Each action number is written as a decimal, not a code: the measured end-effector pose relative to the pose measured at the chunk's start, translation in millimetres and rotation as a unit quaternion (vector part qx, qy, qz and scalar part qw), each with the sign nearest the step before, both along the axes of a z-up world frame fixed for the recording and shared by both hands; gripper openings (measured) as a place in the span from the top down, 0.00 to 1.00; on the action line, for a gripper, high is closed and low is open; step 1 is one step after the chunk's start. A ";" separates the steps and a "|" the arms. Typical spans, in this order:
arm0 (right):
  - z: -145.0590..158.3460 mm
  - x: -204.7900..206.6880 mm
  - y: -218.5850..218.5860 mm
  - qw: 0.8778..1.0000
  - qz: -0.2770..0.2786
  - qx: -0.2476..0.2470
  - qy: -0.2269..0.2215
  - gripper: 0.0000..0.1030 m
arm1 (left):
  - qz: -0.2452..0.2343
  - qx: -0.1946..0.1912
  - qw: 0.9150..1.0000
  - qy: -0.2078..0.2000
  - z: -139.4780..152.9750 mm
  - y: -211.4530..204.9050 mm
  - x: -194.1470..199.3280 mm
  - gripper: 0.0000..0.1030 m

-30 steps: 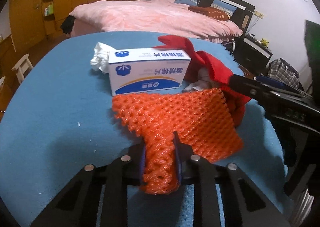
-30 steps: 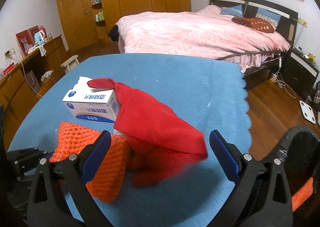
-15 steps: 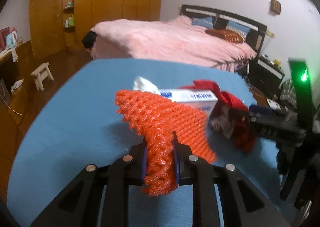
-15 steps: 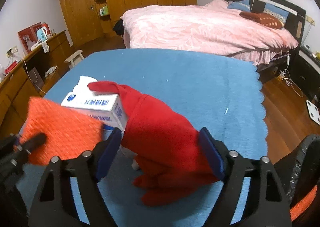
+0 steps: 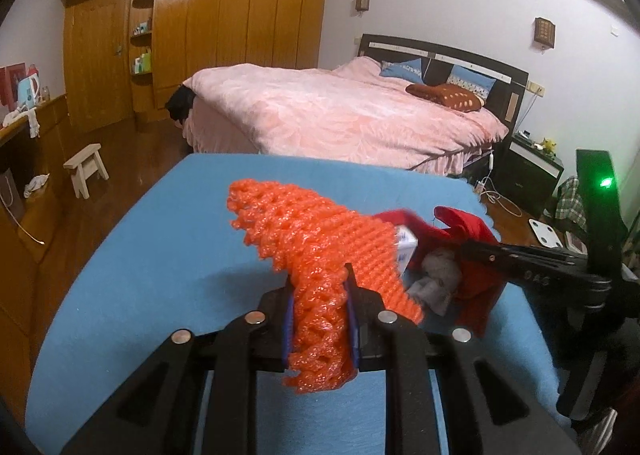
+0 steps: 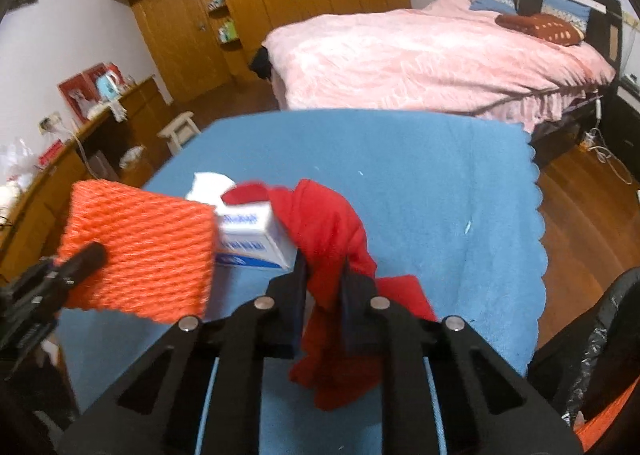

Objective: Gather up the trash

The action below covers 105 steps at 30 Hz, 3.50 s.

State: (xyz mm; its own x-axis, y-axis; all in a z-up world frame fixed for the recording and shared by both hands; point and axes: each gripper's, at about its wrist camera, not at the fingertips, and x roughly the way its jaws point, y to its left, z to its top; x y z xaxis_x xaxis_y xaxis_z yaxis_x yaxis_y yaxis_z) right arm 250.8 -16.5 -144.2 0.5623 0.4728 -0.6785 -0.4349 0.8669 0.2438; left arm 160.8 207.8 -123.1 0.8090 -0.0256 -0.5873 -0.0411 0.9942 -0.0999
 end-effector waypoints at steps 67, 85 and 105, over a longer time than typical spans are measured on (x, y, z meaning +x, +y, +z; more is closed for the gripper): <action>5.2 -51.7 -17.0 1.000 0.005 -0.017 0.005 1.00 | -0.021 -0.007 1.000 0.002 4.4 -17.5 -8.8 0.79; -20.6 -28.5 -35.7 0.993 -0.086 -0.079 0.032 0.27 | -0.027 -0.009 1.000 0.006 4.7 -20.7 -8.3 0.79; 40.5 -54.9 -38.2 1.000 -0.002 -0.013 -0.007 0.91 | -0.030 -0.010 0.999 -0.016 17.1 -26.5 -15.0 0.78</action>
State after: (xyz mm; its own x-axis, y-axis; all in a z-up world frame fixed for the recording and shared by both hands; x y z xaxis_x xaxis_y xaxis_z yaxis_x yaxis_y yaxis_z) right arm 195.9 -54.7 -103.8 0.5734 0.4532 -0.6826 -0.4347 0.8744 0.2154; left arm 145.7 181.3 -106.0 0.8239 -0.0868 -0.5600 0.0228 0.9925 -0.1202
